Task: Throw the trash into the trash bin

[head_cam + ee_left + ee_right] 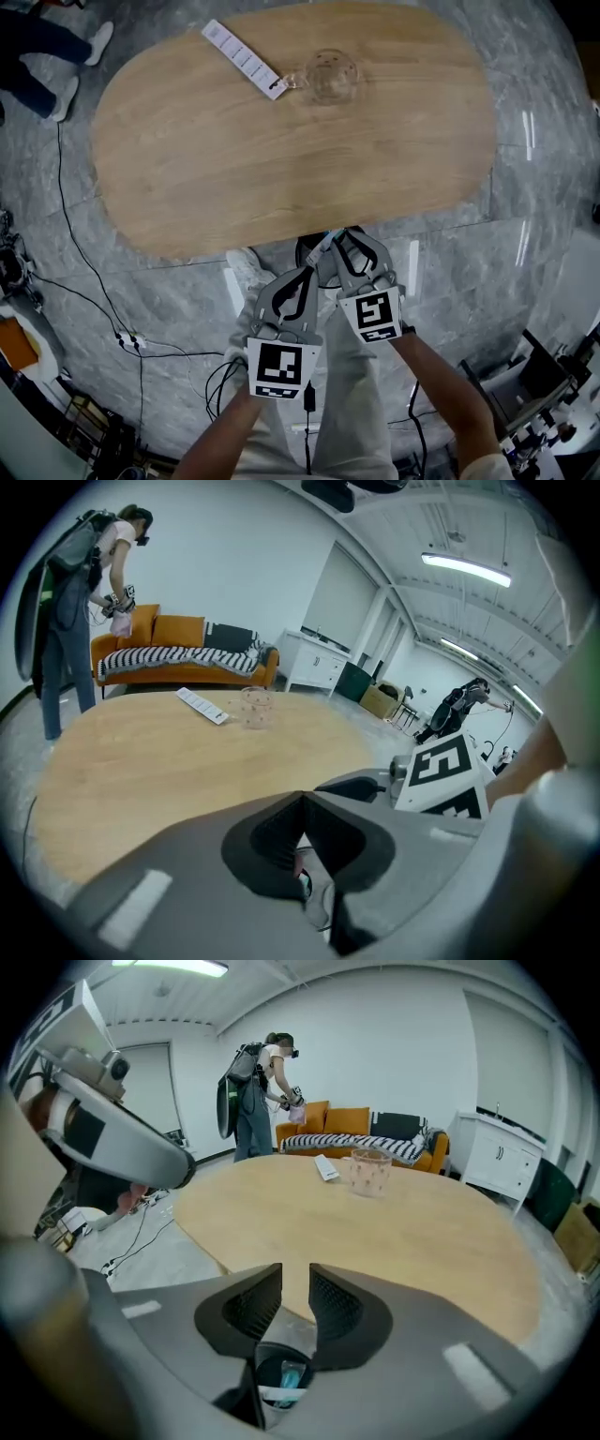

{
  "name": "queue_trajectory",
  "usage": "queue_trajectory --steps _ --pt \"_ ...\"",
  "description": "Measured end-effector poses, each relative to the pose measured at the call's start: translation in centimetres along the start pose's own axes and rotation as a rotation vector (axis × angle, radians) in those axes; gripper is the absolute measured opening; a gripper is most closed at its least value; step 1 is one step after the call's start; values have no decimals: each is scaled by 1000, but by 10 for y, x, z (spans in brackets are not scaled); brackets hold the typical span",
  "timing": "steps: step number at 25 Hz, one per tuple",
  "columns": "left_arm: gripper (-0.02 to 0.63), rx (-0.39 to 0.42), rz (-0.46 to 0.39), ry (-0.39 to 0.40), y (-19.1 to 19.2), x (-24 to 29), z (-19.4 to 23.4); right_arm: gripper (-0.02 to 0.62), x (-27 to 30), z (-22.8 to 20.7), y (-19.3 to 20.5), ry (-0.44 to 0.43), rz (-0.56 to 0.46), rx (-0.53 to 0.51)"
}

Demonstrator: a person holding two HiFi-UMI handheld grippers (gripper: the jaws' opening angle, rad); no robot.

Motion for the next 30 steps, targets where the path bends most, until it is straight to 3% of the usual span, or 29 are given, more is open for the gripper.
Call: queue_trajectory --steps 11,19,22,30 --pt "0 -23 -11 -3 -12 -8 60 200 73 -20 -91 59 -85 -3" --pt "0 -94 -21 -38 -29 -12 110 327 128 -32 -144 54 -62 -21" --pt "0 -117 -10 -53 -31 -18 134 347 150 -31 -161 37 -47 7" --pt "0 -171 -32 -78 -33 -26 160 397 192 -41 -214 31 -41 -51"
Point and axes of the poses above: the fingertips, and each gripper's own axes: x forward along the fingers, z to its left, y out of its underside, the point moved 4 cm from there along -x, backward along the fingers, and after that the axes turned 6 degrees about -y, right-handed, at the moved point
